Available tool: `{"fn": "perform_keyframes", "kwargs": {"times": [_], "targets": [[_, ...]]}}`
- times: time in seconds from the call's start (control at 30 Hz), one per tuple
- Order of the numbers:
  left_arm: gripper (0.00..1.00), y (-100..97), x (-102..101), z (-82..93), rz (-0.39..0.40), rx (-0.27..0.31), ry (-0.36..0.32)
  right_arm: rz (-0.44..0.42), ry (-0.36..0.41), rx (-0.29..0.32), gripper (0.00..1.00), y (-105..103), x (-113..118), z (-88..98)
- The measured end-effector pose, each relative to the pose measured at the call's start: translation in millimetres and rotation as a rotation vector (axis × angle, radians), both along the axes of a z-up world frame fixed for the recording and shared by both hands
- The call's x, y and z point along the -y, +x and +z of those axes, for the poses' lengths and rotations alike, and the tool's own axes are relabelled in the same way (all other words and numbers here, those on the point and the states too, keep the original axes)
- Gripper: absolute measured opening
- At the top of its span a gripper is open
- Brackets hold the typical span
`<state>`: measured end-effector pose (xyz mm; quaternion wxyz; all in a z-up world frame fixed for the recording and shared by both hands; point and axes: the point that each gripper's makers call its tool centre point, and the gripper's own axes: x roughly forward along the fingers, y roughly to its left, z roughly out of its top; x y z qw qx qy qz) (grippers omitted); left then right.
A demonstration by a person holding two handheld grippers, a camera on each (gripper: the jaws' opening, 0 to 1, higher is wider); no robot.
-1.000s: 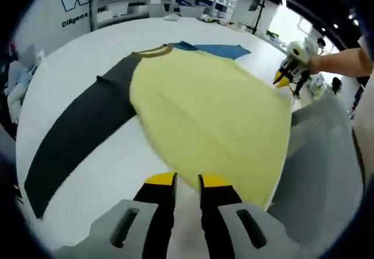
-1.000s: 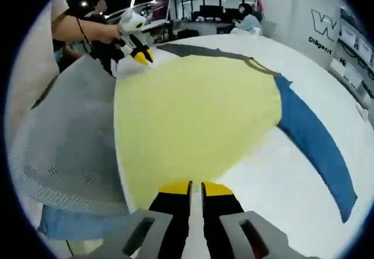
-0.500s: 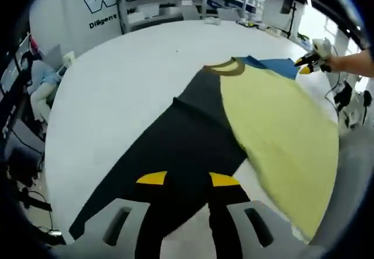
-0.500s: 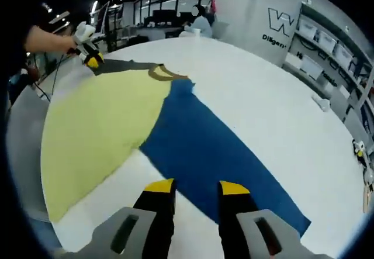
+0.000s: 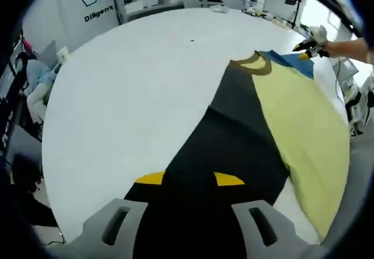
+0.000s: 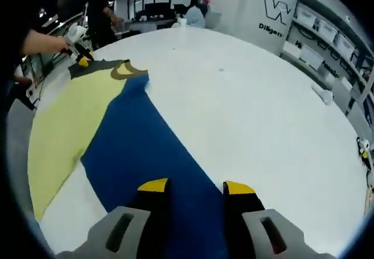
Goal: Fold the garment on the visible template until the final outline fits inside the template.
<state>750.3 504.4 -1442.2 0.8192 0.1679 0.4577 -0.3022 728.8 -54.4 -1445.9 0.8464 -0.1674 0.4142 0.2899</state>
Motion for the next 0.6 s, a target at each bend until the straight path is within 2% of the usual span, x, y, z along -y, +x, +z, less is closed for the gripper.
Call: {"fn": "perform_keyframes", "kwargs": {"times": [0.03, 0.1, 0.13, 0.2, 0.33, 0.37, 0.4, 0.6], "targets": [[0.31, 1.7, -2, 0.0, 0.008, -0.004, 0.000, -0.016, 0.044, 0.009, 0.30, 4, -3, 1.5], [0.28, 4.3, -6, -0.3, 0.017, -0.013, 0.000, -0.013, 0.054, -0.011, 0.29, 3, 0, 0.3], [0.25, 3.2, -6, -0.3, 0.024, -0.022, -0.008, 0.002, 0.041, 0.003, 0.28, 2, 0, 0.8], [0.22, 3.0, -7, -0.4, 0.028, -0.023, -0.012, 0.005, 0.040, 0.006, 0.21, 0, 4, 1.0], [0.07, 1.8, -9, -0.9, 0.067, -0.037, -0.018, 0.014, 0.023, 0.033, 0.04, -10, 5, 2.4], [0.07, 1.3, -9, -0.6, 0.083, -0.031, -0.025, 0.011, 0.016, 0.046, 0.00, -14, 5, 3.2], [0.07, 0.2, -8, -0.5, 0.087, -0.027, -0.025, 0.001, -0.007, 0.063, 0.00, -13, 10, 3.3], [0.06, -7.3, -8, -0.3, 0.120, -0.032, -0.022, -0.057, -0.016, 0.070, 0.00, -33, 18, 7.4]]}}
